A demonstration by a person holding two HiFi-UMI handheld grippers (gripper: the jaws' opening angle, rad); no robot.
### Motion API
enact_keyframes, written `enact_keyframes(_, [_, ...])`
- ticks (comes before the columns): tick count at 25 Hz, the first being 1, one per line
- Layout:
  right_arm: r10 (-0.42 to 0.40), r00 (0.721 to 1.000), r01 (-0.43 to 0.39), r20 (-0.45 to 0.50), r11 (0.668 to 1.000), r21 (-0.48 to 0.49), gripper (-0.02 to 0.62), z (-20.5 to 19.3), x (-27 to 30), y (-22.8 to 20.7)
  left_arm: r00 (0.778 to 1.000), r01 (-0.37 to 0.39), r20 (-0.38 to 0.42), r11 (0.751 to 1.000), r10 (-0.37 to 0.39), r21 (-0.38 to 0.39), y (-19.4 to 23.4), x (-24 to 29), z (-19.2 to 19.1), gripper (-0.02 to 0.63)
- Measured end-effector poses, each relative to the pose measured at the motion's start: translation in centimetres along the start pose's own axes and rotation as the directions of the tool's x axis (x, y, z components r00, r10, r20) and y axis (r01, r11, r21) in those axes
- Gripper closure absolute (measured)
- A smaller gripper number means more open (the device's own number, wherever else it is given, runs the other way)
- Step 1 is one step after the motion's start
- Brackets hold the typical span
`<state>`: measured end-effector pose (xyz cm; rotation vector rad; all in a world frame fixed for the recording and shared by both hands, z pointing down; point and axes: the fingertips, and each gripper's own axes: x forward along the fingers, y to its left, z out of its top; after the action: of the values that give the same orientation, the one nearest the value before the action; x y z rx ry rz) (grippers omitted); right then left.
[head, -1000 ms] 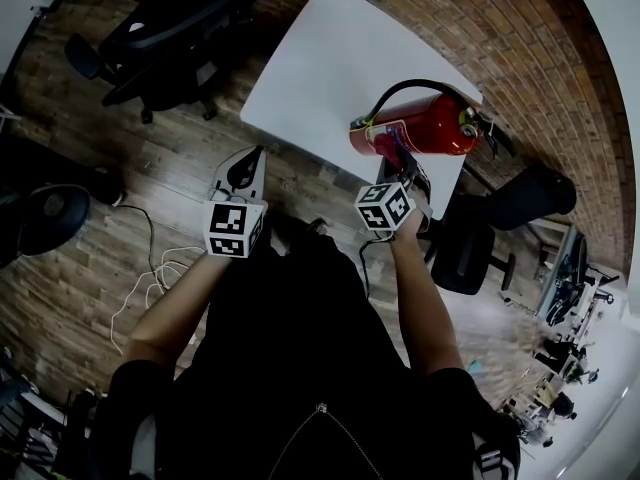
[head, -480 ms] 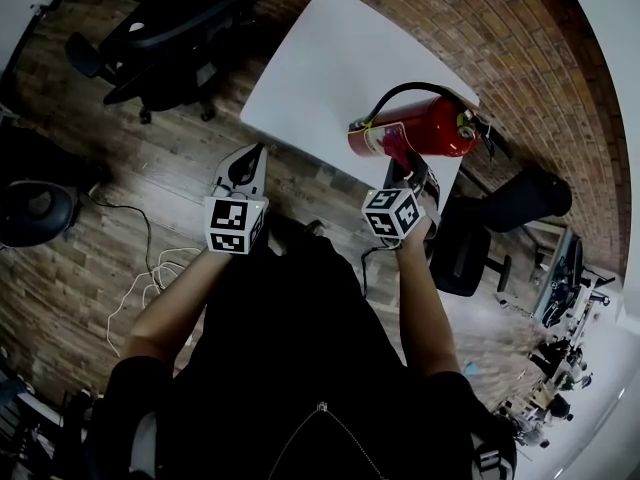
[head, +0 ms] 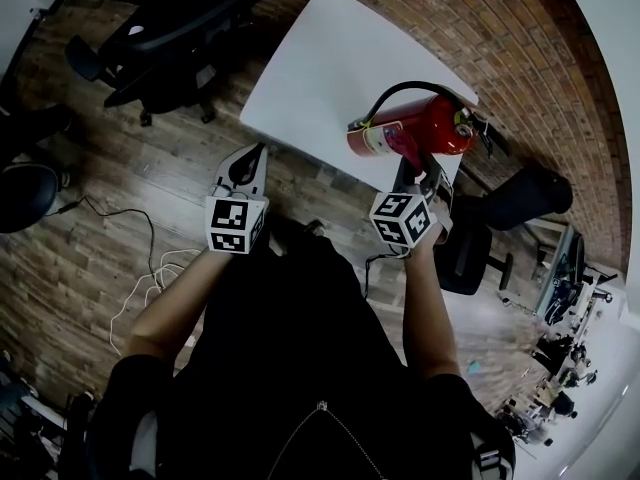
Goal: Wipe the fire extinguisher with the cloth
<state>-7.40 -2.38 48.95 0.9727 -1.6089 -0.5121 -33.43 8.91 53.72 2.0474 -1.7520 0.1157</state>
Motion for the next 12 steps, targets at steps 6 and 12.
enact_keyframes(6, [-0.024, 0.999, 0.024, 0.040, 1.000, 0.006, 0.489, 0.5, -1.4, -1.8, 1.000, -0.003, 0.012, 1.000, 0.003, 0.026, -1.2, 0.0, 0.6, 0.576])
enact_keyframes(12, [-0.037, 0.994, 0.032, 0.102, 0.998, 0.050, 0.488, 0.8, -3.3, -3.9, 0.998, -0.042, 0.047, 0.998, 0.039, 0.051, -2.9, -1.7, 1.7, 0.575])
